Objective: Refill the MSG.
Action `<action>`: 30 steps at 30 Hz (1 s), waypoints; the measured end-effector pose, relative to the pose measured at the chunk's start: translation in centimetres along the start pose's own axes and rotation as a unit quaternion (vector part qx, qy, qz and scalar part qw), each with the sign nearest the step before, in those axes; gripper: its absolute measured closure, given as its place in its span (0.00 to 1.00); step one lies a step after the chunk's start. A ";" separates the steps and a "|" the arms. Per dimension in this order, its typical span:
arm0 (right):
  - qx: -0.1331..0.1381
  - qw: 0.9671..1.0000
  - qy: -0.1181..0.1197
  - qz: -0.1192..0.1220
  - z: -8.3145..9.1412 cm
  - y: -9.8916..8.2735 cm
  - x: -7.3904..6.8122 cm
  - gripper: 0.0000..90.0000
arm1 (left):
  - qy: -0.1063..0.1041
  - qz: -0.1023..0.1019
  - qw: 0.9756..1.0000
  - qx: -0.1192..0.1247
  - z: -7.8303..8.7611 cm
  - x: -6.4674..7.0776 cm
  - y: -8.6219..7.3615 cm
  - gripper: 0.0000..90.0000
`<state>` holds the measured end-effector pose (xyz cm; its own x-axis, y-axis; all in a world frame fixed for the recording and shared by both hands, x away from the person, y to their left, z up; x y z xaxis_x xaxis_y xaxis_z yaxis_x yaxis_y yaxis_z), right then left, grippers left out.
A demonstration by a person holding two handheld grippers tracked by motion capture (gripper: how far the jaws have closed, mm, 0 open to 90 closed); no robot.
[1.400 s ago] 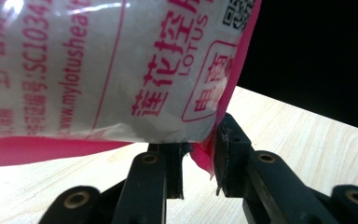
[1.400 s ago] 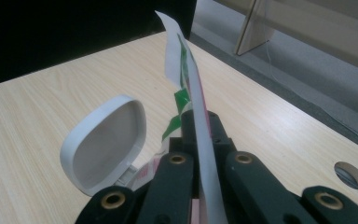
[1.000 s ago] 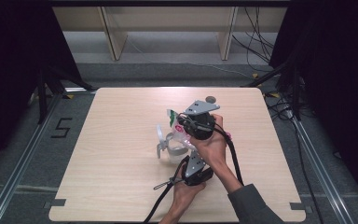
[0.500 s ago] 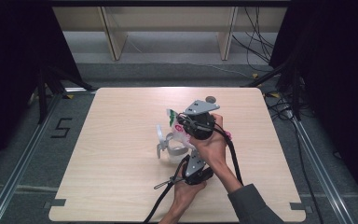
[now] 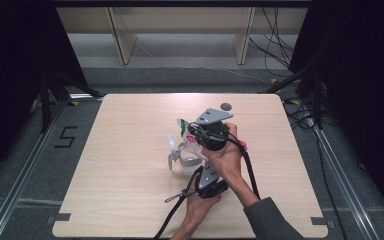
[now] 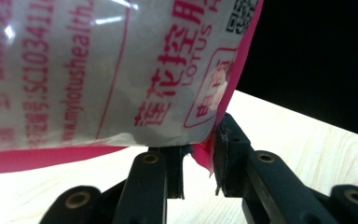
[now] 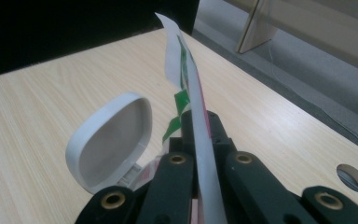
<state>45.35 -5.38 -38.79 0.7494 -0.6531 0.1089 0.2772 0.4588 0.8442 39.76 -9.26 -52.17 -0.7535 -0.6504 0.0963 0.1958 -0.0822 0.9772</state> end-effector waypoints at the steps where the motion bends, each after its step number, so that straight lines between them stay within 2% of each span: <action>1: -0.001 1.000 -0.001 0.000 0.1 0.1 0.0 1.00 | 0.001 -0.003 1.000 0.004 0.1 -0.1 0.1 0.83; 3: 0.008 1.000 -0.002 -0.004 0.1 0.2 0.0 1.00 | 0.003 -0.004 1.000 0.004 0.1 -0.1 0.2 0.83; 4: 0.011 1.000 -0.005 -0.002 0.1 0.3 0.0 1.00 | -0.003 -0.001 1.000 0.003 0.1 0.0 0.2 0.83; 5: 0.002 1.000 -0.005 -0.004 0.0 0.2 -0.1 1.00 | -0.004 0.002 1.000 0.003 0.0 0.1 0.1 0.83; 6: -0.002 1.000 -0.009 0.013 -0.2 0.1 0.0 1.00 | -0.004 0.002 1.000 0.003 0.0 0.1 0.1 0.83; 8: -0.009 1.000 -0.007 0.011 -0.1 0.0 -0.1 1.00 | -0.005 0.000 1.000 0.001 0.1 0.1 0.1 0.83; 10: 0.004 1.000 -0.006 -0.008 0.0 0.2 0.0 1.00 | -0.002 -0.002 1.000 0.003 0.1 0.0 0.2 0.83; 12: 0.005 1.000 -0.005 -0.009 0.1 0.2 0.0 1.00 | -0.003 -0.001 1.000 0.004 0.1 0.0 0.2 0.83; 14: 0.001 1.000 -0.006 0.003 0.0 0.2 0.1 1.00 | -0.007 0.002 1.000 0.005 0.0 0.2 0.2 0.83; 18: 0.006 1.000 -0.006 0.002 0.0 0.3 0.1 1.00 | -0.003 -0.001 1.000 0.005 0.0 0.0 0.3 0.83; 19: -0.005 1.000 -0.002 0.000 0.0 0.1 -0.1 1.00 | -0.003 -0.001 1.000 0.005 -0.1 0.1 0.2 0.83; 21: -0.006 1.000 -0.005 -0.001 0.0 0.1 -0.1 1.00 | -0.002 -0.002 1.000 0.005 0.0 0.1 0.3 0.83; 22: 0.005 1.000 -0.004 0.002 0.0 0.3 0.0 1.00 | -0.004 -0.002 1.000 0.007 0.0 0.0 0.3 0.83; 28: 0.005 1.000 -0.004 -0.004 0.1 0.3 -0.1 1.00 | -0.002 -0.003 1.000 0.007 0.0 0.1 0.3 0.83; 30: 0.004 1.000 0.000 0.003 0.1 0.3 0.1 1.00 | -0.002 -0.003 1.000 0.006 -0.1 0.1 0.2 0.83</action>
<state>45.41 -5.40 -38.51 0.7512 -0.6503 0.1130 0.2684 0.4574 0.8478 39.79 -9.37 -51.93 -0.7573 -0.6468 0.0904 0.1834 -0.0777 0.9800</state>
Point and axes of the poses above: each handheld gripper's, and its own axes: z roughly backward along the jaws, y roughly out of its top, x roughly to its right, the point moved 7 cm from there along -z, roughly forward along the jaws, and after that the axes turned 2 degrees about y, right-handed, at the moved point
